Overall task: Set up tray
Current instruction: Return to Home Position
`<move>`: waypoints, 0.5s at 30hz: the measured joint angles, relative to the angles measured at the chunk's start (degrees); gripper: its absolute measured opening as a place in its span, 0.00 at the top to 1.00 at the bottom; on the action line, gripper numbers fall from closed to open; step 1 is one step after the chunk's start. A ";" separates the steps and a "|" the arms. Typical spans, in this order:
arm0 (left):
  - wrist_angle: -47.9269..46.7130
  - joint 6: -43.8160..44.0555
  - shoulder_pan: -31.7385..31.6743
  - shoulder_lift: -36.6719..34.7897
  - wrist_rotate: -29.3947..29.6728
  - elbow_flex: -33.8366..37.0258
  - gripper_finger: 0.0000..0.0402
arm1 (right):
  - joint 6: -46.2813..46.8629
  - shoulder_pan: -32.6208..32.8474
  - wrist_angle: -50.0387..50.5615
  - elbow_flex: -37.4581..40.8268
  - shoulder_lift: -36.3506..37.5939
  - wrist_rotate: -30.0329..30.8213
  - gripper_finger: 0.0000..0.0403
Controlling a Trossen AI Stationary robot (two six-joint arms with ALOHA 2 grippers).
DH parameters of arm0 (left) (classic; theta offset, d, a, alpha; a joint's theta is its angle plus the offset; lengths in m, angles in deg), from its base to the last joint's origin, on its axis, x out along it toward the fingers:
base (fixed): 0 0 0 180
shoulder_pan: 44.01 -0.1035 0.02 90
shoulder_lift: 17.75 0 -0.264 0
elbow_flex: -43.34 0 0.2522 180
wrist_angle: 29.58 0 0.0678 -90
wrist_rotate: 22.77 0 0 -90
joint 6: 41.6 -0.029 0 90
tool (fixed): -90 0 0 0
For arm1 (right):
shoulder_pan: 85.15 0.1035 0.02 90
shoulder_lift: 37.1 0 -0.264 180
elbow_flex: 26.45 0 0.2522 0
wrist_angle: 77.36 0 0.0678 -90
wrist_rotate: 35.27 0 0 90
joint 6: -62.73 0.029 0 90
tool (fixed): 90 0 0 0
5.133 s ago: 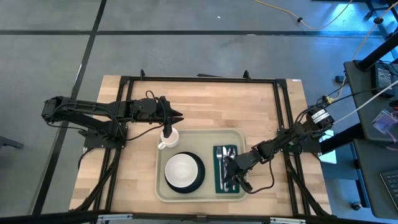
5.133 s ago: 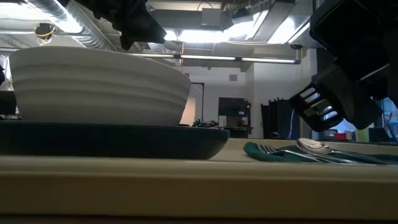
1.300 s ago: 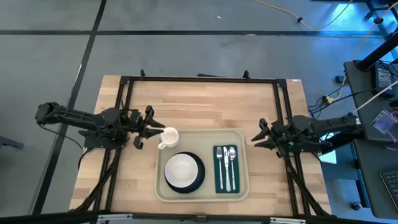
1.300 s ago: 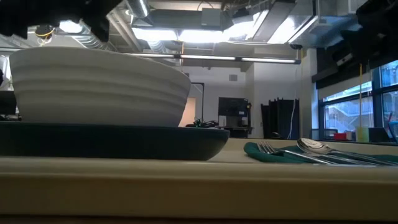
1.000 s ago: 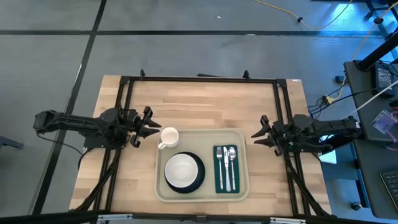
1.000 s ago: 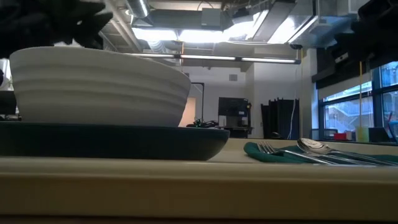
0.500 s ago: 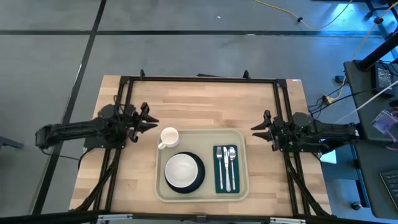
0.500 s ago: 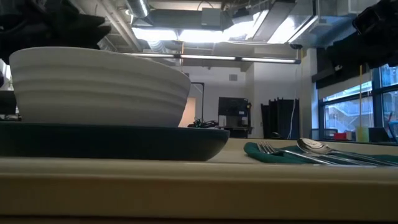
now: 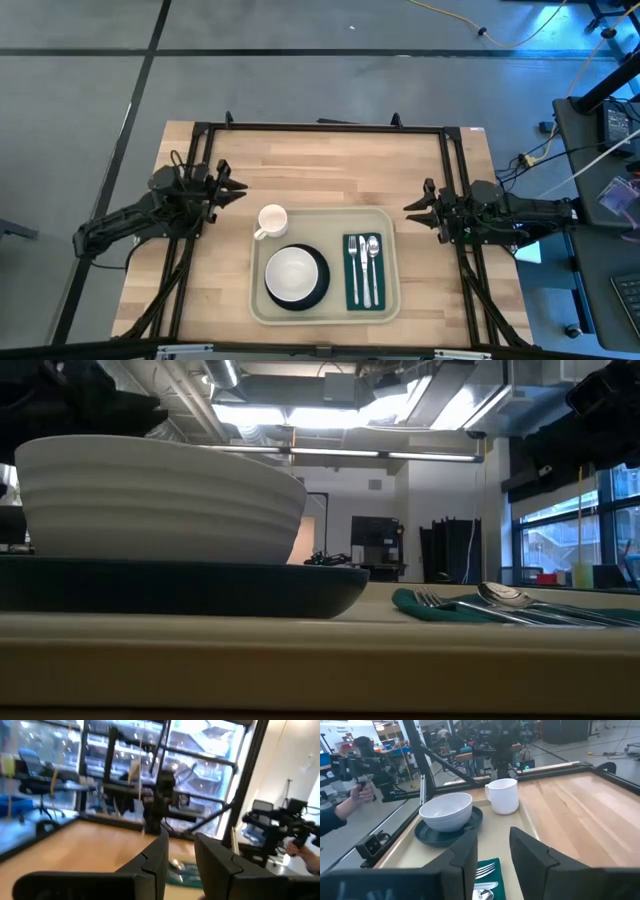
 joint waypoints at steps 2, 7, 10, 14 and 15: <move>-0.54 -0.35 -1.25 -0.12 0.70 -0.37 0.78 | -0.29 0.00 0.00 0.00 0.00 -0.02 0.71; -2.72 -3.37 -2.99 -0.13 3.42 -0.28 0.78 | -3.35 0.00 0.00 0.00 -0.12 0.29 0.71; -4.74 -3.98 -3.36 -0.12 3.31 -0.24 0.78 | -4.17 0.00 -0.63 0.00 -0.09 0.40 0.71; -5.46 -3.94 -3.34 0.22 2.91 -0.24 0.78 | -6.38 0.00 -0.50 0.00 -0.11 0.42 0.71; -5.19 -3.92 -3.34 0.22 2.91 -0.24 0.78 | -6.74 0.00 -0.07 0.00 -0.11 0.44 0.71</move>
